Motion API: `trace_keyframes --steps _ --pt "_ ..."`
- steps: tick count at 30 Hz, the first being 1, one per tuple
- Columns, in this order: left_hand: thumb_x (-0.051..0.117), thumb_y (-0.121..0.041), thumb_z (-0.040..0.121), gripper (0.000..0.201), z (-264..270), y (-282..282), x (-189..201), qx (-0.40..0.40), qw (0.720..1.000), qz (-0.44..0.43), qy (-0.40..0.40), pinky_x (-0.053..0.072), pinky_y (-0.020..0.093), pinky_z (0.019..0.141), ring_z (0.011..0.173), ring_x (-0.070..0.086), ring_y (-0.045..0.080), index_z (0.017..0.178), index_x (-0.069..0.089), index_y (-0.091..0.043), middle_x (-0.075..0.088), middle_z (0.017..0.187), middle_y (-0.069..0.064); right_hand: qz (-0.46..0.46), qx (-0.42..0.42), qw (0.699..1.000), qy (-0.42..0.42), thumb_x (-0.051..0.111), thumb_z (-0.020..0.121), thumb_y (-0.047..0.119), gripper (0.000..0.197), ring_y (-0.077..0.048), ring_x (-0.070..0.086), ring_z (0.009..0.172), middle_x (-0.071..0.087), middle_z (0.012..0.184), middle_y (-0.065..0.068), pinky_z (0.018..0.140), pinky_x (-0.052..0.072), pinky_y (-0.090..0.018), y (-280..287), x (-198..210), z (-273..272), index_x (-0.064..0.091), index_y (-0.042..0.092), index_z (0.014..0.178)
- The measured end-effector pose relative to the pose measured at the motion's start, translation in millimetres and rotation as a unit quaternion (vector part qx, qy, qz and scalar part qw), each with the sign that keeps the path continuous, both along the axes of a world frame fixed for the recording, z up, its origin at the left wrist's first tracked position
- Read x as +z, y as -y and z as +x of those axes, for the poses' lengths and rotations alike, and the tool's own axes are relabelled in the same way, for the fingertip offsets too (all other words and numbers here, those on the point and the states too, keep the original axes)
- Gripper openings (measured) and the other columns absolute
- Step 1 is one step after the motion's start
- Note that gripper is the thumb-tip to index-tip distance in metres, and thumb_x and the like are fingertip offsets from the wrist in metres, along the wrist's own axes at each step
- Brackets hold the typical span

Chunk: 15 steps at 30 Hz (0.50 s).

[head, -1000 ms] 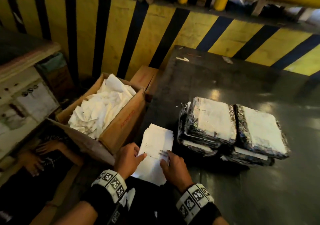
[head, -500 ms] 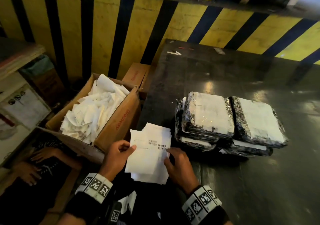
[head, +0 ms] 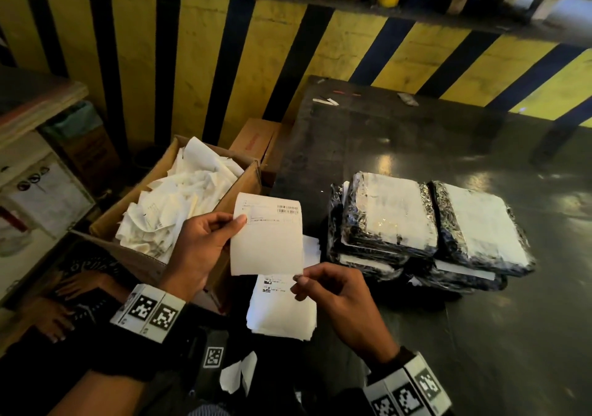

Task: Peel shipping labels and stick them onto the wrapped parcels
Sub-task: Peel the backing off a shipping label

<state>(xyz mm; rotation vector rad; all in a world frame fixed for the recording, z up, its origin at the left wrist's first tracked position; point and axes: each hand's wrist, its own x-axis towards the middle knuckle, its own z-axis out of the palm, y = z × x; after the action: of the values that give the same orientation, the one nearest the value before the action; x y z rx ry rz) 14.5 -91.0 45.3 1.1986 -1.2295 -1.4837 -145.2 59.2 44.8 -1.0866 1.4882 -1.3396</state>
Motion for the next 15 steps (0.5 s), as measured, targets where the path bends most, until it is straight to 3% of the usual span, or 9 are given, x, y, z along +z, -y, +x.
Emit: trace_keyframes --steps 4,8,15 --pt "0.068 -0.012 0.081 0.007 1.4 0.2 1.5 -0.017 1.0 0.016 0.0 0.056 0.018 0.057 0.065 0.068 0.007 0.085 0.066 -0.006 0.073 0.08 0.003 -0.013 -0.006 1.0 0.018 0.062 0.086 0.004 0.011 -0.019 0.067 0.071 0.073 0.078 -0.015 0.073 0.053 -0.03 -4.1 6.0 3.8 0.07 -0.003 0.082" --pt "0.069 -0.013 0.081 0.011 3.5 -2.0 1.6 -0.02 0.999 0.027 -0.01 0.056 0.02 0.058 0.068 0.069 0.009 0.088 0.067 -0.006 0.073 0.084 0.006 -0.018 -0.005 0.999 0.029 0.061 0.087 0.004 0.013 -0.018 0.066 0.071 0.073 0.078 -0.016 0.072 0.052 -0.025 -6.2 13.3 6.7 0.071 -0.003 0.081" --pt "0.07 -0.011 0.08 0.004 7.2 -2.4 0.4 -0.026 0.999 0.024 0.009 0.055 0.019 0.057 0.064 0.067 0.009 0.081 0.067 -0.009 0.074 0.069 -0.002 -0.033 -0.007 0.999 0.007 0.06 0.087 0.002 0.017 -0.018 0.066 0.07 0.073 0.076 -0.013 0.073 0.053 -0.027 -3.9 15.3 9.1 0.072 0.0 0.075"
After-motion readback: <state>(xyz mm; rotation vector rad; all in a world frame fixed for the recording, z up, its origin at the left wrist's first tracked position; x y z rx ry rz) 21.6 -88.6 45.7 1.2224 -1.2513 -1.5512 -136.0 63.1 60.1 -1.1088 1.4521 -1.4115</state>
